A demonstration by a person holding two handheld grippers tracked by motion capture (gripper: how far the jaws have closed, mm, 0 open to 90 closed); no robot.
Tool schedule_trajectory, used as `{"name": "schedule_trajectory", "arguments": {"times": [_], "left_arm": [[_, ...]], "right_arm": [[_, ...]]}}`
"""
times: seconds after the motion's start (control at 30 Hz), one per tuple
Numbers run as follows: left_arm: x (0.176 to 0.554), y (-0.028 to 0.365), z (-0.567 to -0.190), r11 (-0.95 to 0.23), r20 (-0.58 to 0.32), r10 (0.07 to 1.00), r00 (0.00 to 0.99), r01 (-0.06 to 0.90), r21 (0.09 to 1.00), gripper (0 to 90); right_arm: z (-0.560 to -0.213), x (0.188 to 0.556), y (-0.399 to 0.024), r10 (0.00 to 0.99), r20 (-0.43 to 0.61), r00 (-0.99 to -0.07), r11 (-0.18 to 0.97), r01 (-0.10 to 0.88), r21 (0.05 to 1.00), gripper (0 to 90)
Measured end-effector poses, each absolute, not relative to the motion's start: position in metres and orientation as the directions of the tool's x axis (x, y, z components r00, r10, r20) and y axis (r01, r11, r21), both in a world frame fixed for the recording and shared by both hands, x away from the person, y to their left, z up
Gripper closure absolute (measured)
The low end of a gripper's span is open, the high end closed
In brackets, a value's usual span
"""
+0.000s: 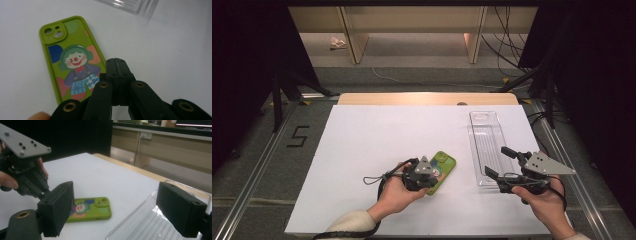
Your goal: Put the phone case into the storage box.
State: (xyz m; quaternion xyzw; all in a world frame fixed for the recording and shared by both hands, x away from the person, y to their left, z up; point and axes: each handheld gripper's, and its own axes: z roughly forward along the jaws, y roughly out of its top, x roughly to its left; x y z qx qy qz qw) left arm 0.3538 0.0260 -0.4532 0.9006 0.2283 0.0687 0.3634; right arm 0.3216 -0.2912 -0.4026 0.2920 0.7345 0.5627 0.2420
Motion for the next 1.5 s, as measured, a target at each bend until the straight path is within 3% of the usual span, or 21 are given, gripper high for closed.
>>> {"name": "schedule_trajectory", "arguments": {"times": [0.9, 1.5], "left_arm": [[0.352, 0.014, -0.474, -0.720, -0.033, 0.423, 0.905, 0.358, 0.595, 90.0], [0.366, 0.038, -0.474, -0.715, -0.032, 0.491, 0.871, 0.423, 0.556, 90.0]], "right_arm": [[-0.402, 0.322, -0.294, 0.704, -0.028, -0.710, 0.202, 0.162, 0.966, 16.1], [-0.402, 0.322, -0.297, 0.709, -0.026, -0.705, 0.195, 0.161, 0.967, 16.1]]}}
